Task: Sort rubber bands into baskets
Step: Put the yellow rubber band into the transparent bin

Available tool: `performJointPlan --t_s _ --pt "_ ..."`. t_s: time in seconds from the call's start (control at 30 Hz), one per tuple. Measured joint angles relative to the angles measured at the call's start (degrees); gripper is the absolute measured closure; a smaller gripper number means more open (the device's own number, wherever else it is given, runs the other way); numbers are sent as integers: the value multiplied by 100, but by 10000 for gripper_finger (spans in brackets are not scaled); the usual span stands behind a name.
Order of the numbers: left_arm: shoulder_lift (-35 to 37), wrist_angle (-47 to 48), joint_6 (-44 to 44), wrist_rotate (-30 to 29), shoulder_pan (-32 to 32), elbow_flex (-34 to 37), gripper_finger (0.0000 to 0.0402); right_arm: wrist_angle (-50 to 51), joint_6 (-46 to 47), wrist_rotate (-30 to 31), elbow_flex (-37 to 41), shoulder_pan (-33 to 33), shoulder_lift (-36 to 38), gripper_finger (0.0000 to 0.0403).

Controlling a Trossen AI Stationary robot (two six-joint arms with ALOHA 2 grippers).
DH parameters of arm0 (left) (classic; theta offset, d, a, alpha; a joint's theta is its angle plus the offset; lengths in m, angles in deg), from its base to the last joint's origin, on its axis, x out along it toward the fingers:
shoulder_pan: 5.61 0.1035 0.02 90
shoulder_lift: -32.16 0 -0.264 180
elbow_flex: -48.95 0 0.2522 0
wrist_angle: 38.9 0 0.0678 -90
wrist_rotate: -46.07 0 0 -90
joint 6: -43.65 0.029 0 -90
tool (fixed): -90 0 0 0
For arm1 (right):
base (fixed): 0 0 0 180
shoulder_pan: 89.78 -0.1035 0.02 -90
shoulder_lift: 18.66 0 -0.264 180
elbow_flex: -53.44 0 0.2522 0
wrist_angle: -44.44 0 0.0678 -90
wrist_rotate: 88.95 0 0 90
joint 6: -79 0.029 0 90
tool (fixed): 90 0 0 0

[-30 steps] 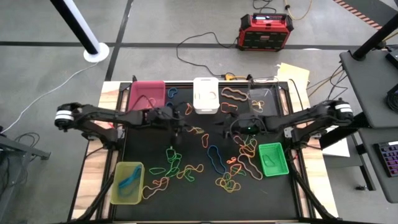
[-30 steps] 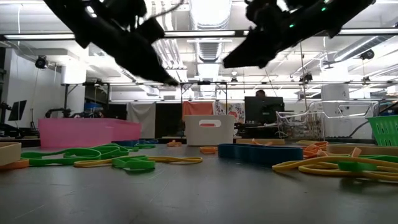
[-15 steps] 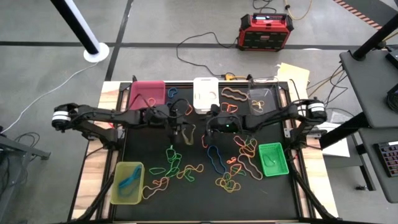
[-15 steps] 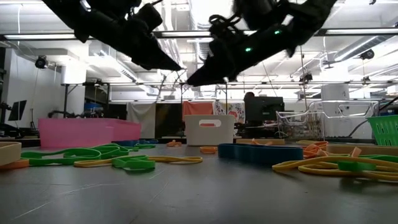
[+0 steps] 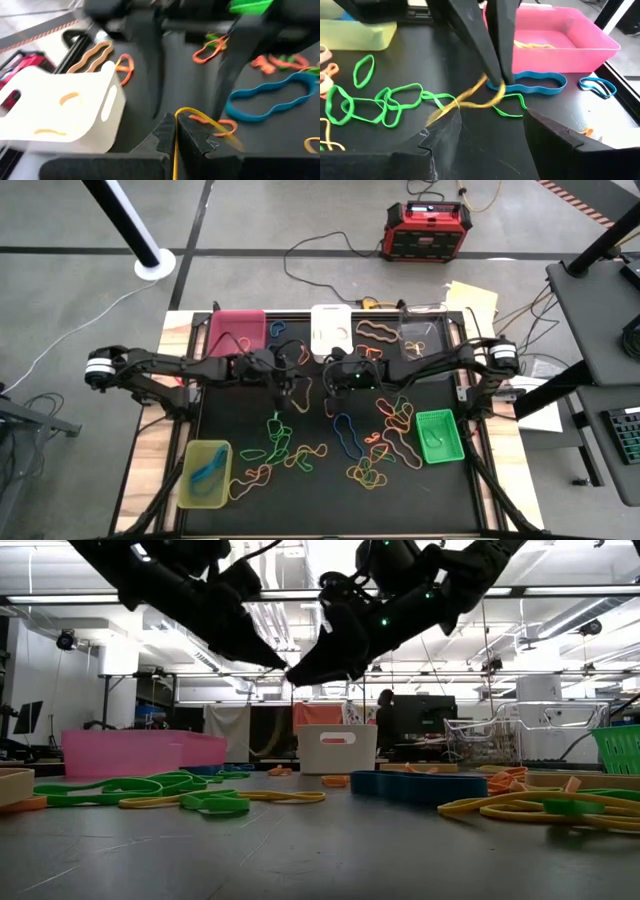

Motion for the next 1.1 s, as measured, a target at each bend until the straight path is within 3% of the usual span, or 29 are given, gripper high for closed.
performJointPlan --t_s 0.2,0.53,0.67,0.8,1.1 --pt "-4 110 -106 -239 4 1 401 359 410 6 2 94 174 193" --pt "-4 -182 -153 -192 -2 1 401 -196 382 5 2 86 -139 200" --pt "-4 -169 -153 -191 -7 1 401 -247 248 6 2 88 -153 258" --pt "-4 -223 -129 -191 -11 1 401 -317 -73 6 2 88 -153 368" --pt "6 -214 -199 -188 -11 1 386 47 -111 8 2 88 55 394"
